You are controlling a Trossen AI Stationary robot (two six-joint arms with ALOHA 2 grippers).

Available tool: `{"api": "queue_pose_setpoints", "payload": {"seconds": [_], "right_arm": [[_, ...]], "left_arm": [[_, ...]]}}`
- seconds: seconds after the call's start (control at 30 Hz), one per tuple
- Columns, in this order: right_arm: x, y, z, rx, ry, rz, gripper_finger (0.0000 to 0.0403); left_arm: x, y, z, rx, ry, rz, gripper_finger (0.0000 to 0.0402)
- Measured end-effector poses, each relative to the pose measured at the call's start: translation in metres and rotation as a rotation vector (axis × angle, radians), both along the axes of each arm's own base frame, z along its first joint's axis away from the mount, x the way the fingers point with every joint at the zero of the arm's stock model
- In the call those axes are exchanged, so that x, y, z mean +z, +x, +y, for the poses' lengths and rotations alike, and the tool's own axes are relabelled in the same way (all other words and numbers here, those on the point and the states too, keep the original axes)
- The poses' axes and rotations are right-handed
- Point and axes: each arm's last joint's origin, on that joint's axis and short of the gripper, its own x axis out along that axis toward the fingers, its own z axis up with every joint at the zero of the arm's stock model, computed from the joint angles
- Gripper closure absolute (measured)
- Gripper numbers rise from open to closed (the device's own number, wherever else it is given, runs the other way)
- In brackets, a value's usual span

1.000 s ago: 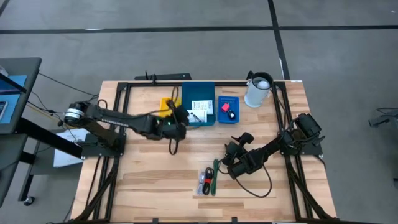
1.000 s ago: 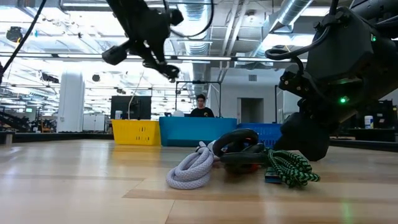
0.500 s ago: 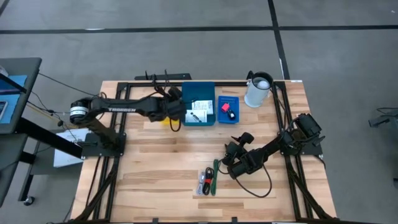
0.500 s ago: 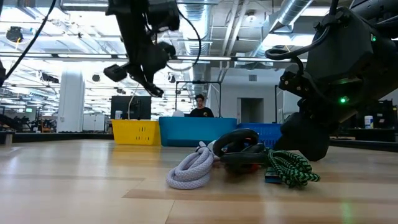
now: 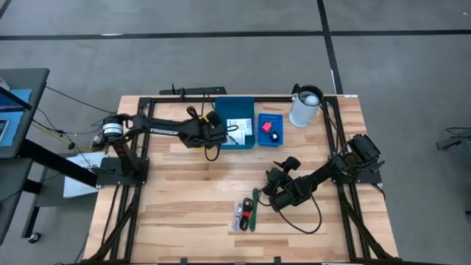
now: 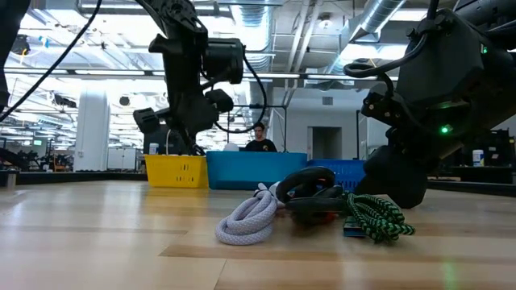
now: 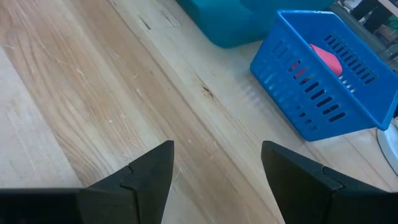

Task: Pick and place items into bin
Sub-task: Put the top black charger cable into the yellow bin, then put the green charger cable into the yellow bin

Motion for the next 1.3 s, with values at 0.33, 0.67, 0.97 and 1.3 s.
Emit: {"api": "queue_pose_setpoints", "payload": {"seconds": [0.33,0.67,0.97,1.3], "right_arm": [[0.000,0.000,0.000,0.000,0.000,0.000,0.0164],[0.000,0.000,0.000,0.000,0.000,0.000,0.0164],[0.000,0.000,0.000,0.000,0.001,0.000,0.0164],[0.000,0.000,0.000,0.000,0.001,0.000,0.0164]], "left_arm": [[-0.003,-0.001,-0.019,-0.042,-0.088,0.039,0.0363],[-0.004,0.002,-0.036,-0.092,-0.167,0.022,0.0341],[-0.004,0.003,-0.035,-0.075,-0.142,-0.002,0.0280],[0.003,-0.001,-0.035,0.074,-0.050,-0.132,0.0246]]}}
